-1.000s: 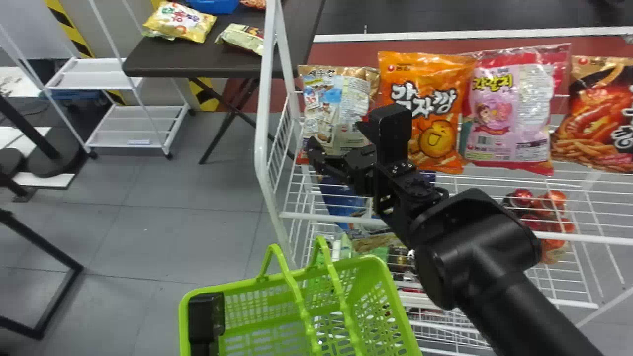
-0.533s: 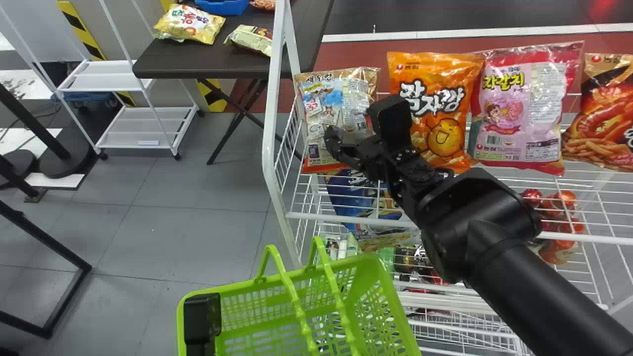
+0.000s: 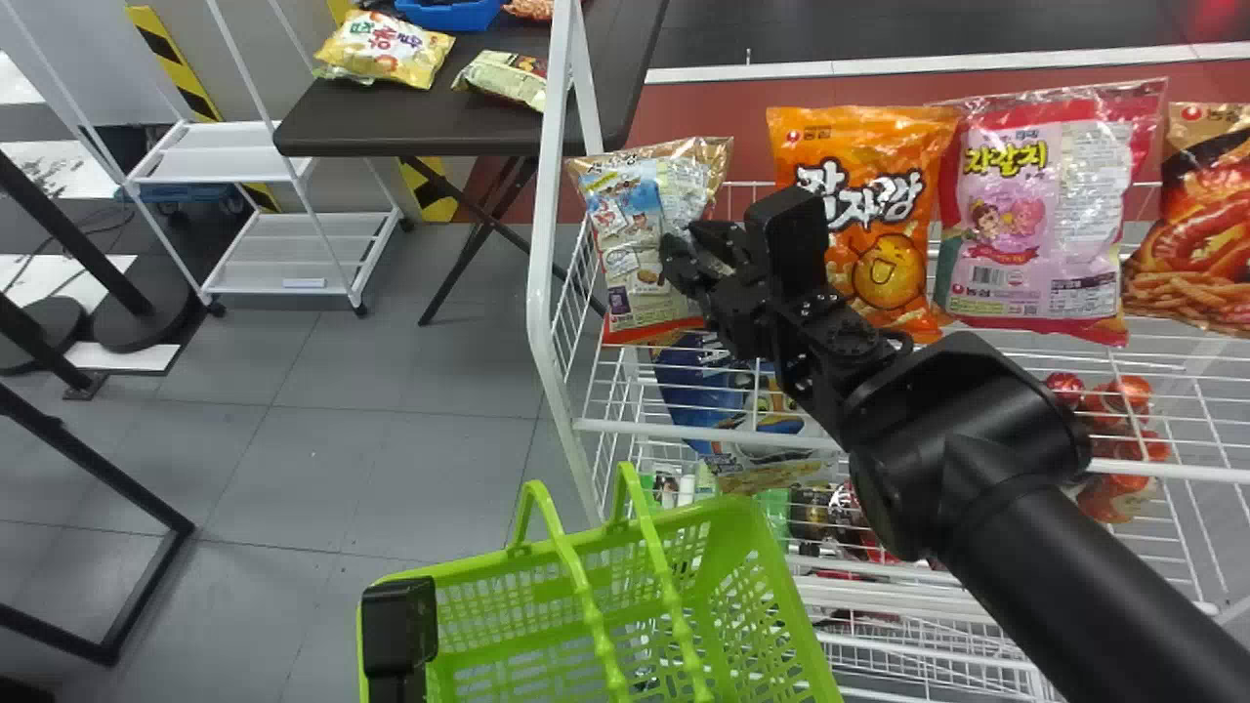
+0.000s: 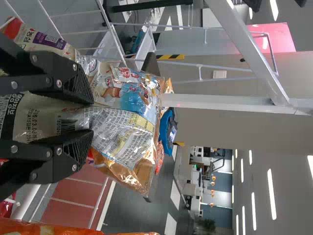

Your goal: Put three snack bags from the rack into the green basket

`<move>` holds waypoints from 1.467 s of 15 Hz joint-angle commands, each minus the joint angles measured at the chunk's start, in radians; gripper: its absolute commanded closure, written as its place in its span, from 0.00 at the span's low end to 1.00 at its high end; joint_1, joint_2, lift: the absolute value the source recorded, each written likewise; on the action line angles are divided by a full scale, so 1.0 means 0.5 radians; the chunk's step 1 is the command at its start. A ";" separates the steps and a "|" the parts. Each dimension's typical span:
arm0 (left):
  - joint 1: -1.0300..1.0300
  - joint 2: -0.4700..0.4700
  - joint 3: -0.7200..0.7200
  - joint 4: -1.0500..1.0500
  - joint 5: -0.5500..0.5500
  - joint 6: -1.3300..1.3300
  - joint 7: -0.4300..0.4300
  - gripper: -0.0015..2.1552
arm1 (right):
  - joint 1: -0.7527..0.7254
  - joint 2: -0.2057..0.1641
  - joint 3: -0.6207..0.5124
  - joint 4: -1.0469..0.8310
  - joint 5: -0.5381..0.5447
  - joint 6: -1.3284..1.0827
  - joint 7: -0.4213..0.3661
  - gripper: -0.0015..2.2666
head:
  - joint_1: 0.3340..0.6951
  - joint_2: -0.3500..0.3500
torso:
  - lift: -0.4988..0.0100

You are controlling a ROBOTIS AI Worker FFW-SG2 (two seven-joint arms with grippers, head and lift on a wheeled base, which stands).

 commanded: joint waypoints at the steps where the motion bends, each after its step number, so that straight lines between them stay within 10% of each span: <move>1: 0.000 -0.005 0.017 0.006 0.016 0.000 -0.005 1.00 | 0.125 0.008 -0.083 -0.233 0.008 0.122 -0.010 0.99 | 1.00 0.76 | 0.98; 5: -0.009 -0.005 0.023 0.018 0.016 0.000 -0.002 1.00 | 0.345 -0.037 -0.113 -0.653 0.063 0.221 -0.077 0.99 | 1.00 0.77 | 0.98; 10: -0.034 -0.005 0.045 0.052 0.016 0.000 0.010 1.00 | 0.711 -0.261 -0.193 -1.328 0.174 0.570 -0.283 0.99 | 1.00 0.72 | 0.98; 22: -0.110 -0.005 0.038 0.080 0.032 0.000 0.062 1.00 | 1.490 -0.721 -0.411 -2.482 -0.127 1.282 -0.240 0.99 | 1.00 0.56 | 0.98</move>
